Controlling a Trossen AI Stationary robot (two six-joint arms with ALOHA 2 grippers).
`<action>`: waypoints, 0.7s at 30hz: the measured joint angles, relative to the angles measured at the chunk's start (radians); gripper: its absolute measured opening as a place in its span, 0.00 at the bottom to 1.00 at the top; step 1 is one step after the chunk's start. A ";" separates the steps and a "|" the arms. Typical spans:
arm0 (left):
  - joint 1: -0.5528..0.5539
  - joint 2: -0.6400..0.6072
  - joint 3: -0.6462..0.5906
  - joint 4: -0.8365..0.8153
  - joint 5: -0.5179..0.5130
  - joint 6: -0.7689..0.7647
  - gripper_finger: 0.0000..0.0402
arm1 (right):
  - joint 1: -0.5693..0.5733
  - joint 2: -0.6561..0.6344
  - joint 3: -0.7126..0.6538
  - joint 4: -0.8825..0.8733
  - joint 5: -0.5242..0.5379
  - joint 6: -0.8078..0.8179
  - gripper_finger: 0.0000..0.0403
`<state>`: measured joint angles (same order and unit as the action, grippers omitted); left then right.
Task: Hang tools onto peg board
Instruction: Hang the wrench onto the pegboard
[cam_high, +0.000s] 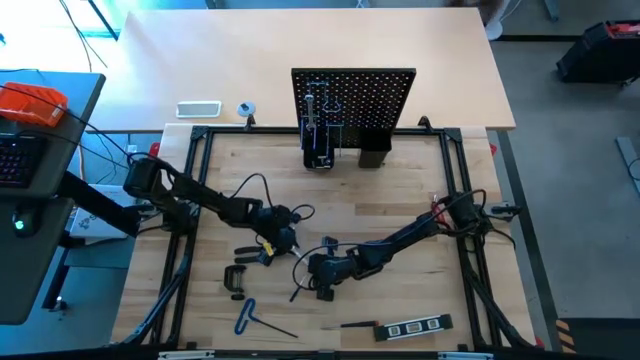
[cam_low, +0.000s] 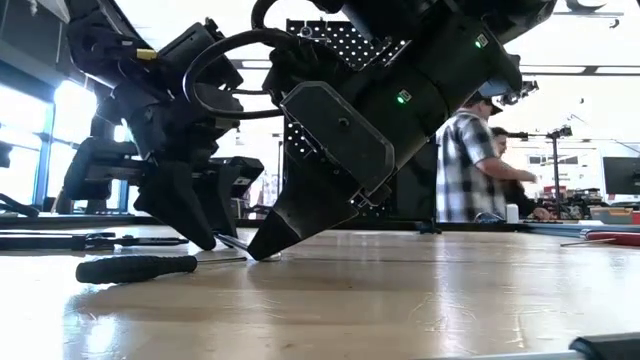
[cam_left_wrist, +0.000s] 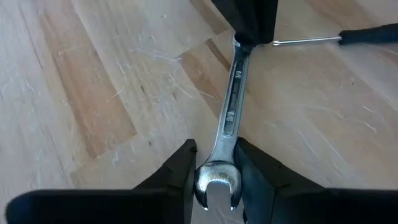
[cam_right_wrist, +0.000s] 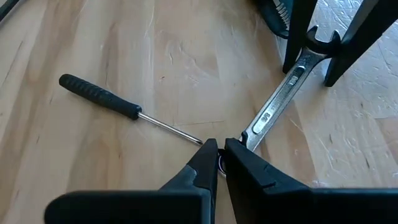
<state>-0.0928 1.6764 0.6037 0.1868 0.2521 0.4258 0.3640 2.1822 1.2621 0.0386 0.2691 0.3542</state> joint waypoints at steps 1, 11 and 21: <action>-0.002 0.000 0.000 0.000 -0.002 0.002 0.20 | 0.000 0.000 0.000 0.000 0.000 0.000 0.06; -0.005 -0.004 -0.001 -0.002 -0.004 0.011 0.20 | 0.002 -0.024 -0.002 -0.006 0.010 -0.016 0.06; -0.008 -0.028 -0.004 -0.022 0.006 0.009 0.20 | 0.036 -0.152 -0.007 -0.179 0.166 -0.040 0.06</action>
<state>-0.1013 1.6479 0.5995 0.1653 0.2585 0.4351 0.4000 2.0307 1.2552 -0.1403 0.4353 0.3144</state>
